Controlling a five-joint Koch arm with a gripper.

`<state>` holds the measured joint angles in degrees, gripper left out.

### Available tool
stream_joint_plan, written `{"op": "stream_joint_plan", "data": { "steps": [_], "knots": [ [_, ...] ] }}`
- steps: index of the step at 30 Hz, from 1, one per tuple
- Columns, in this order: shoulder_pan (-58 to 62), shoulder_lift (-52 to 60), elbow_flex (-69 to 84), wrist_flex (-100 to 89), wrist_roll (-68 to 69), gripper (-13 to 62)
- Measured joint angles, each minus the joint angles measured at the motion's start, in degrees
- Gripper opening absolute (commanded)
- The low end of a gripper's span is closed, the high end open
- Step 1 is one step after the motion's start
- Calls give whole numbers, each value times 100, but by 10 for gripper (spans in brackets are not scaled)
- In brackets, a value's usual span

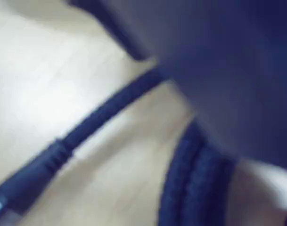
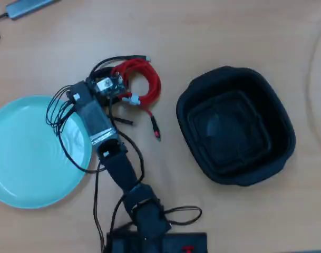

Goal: Put a black charging cable in a black bowl and put a red charging cable in a green bowl

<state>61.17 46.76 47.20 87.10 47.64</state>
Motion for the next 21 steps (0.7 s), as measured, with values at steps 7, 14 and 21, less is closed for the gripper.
{"op": "stream_joint_plan", "data": {
  "steps": [7, 14, 21],
  "knots": [
    [44, -158, -255, -18, 9, 456],
    [53, -176, -281, -18, 18, 186],
    [70, -396, -422, 26, 18, 178]
  ]
}}
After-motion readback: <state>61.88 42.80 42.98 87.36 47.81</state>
